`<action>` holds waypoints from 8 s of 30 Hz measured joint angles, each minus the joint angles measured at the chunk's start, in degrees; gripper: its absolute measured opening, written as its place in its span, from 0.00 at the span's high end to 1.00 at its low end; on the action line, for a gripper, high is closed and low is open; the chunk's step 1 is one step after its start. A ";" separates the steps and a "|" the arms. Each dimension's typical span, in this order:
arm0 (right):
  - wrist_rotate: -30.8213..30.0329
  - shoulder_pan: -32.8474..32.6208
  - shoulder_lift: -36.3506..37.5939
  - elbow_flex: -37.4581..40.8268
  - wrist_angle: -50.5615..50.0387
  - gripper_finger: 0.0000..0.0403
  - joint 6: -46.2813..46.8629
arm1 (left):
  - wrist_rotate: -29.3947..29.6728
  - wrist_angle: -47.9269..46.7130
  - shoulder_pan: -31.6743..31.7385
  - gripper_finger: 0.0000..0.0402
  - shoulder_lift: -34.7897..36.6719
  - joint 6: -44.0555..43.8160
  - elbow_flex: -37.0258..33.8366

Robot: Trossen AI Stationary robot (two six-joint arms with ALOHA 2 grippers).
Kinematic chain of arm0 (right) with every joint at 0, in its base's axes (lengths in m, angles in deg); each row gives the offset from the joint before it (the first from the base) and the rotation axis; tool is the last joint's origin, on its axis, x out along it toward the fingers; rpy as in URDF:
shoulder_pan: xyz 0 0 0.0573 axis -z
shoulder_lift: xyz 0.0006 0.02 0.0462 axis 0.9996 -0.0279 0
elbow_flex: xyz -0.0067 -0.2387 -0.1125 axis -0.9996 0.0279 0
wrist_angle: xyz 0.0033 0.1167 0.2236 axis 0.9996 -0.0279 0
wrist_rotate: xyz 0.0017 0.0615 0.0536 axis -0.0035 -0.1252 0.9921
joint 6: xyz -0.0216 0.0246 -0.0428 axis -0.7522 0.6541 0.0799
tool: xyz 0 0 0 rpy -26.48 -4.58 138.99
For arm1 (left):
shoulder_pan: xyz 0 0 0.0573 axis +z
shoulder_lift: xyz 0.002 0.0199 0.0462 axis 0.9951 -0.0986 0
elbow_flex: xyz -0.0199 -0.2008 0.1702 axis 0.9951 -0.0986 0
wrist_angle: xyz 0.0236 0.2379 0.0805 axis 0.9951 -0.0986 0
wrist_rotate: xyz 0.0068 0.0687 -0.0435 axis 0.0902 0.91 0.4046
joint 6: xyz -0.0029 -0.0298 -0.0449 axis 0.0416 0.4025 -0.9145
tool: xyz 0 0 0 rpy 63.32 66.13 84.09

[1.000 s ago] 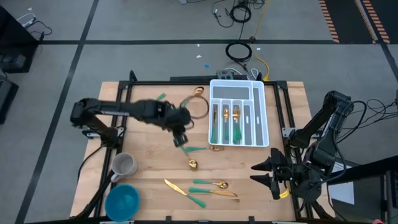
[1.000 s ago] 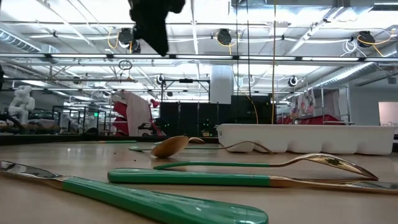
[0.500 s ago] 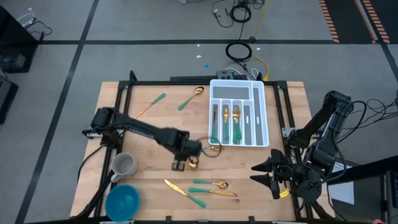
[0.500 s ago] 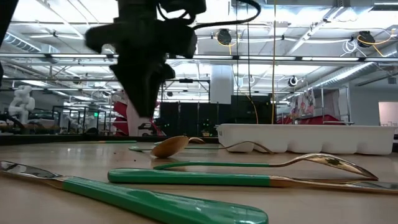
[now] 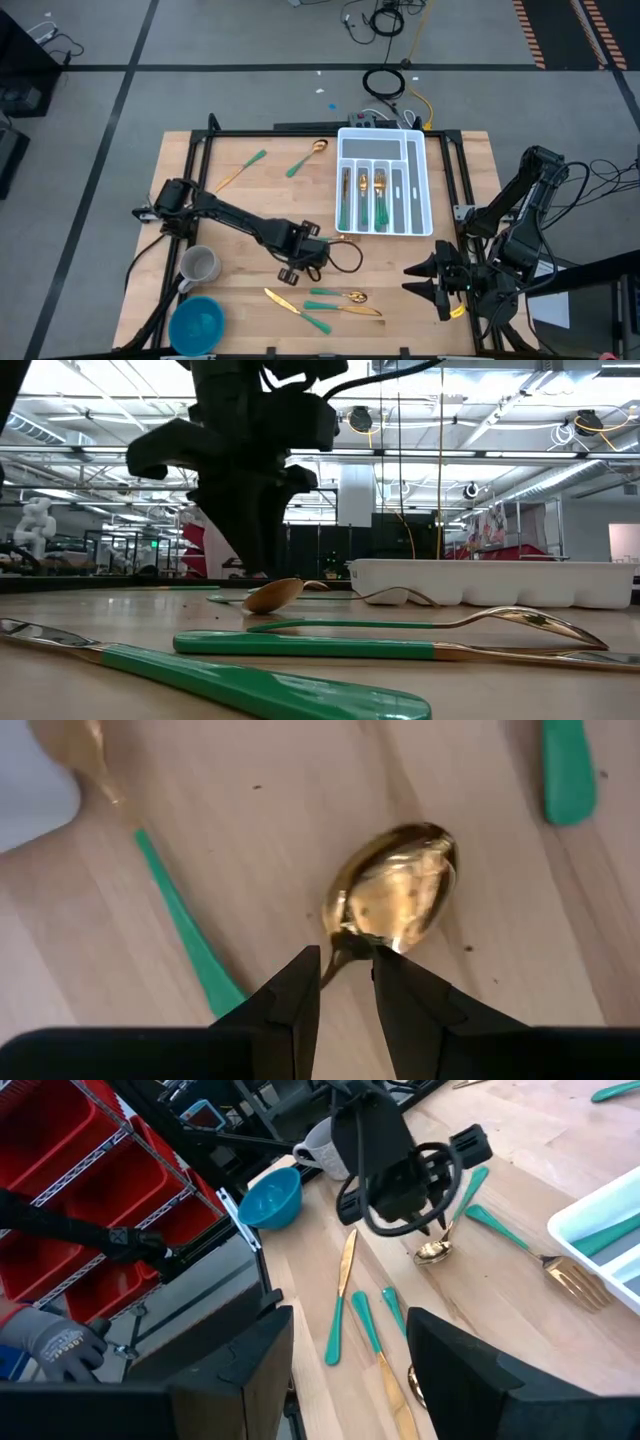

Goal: Sort silverware
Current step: Put the middle green spoon into the white cutlery tray, then put the top green table knife into the white cutlery tray

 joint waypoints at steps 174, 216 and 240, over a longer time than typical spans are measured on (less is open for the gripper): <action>-1.80 0.26 -0.13 0.02 -0.34 0.53 -9.77 | 6.07 3.89 22.76 0.80 -31.61 -78.93 43.63; -1.81 0.26 -0.11 0.02 0.19 0.53 -11.52 | 0.80 -24.87 13.24 0.80 -14.80 -17.04 55.42; -2.02 0.26 -0.11 0.02 1.39 0.53 -11.74 | 20.26 -29.78 35.83 0.80 1.85 -20.47 45.61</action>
